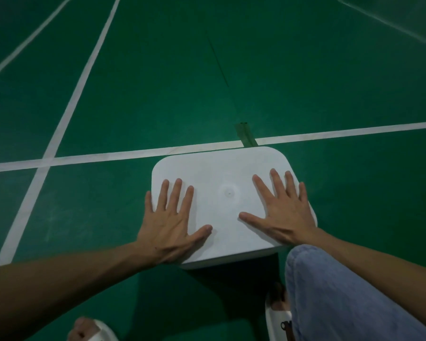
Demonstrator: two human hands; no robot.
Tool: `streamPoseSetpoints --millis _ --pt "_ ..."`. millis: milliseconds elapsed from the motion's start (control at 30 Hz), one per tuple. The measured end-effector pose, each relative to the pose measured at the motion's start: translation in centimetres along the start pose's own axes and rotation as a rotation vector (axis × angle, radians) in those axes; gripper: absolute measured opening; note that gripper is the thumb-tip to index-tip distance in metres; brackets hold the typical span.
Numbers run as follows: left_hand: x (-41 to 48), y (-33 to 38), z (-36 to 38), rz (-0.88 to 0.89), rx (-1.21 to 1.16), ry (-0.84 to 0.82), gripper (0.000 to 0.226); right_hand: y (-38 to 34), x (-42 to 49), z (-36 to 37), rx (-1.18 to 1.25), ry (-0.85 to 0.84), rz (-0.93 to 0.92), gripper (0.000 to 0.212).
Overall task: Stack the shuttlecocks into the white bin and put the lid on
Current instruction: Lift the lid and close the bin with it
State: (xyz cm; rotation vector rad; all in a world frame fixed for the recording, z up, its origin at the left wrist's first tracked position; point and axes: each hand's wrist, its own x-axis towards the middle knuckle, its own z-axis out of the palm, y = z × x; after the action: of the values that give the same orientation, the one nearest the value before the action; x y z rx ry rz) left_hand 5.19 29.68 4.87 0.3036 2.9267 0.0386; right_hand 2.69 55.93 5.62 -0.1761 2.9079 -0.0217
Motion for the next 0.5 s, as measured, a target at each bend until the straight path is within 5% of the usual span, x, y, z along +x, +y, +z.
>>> streamPoseSetpoints --millis 500 --pt "0.5 -0.7 -0.9 0.038 -0.003 -0.040 0.098 -0.2 0.2 -0.9 0.026 -0.021 -0.022 0.103"
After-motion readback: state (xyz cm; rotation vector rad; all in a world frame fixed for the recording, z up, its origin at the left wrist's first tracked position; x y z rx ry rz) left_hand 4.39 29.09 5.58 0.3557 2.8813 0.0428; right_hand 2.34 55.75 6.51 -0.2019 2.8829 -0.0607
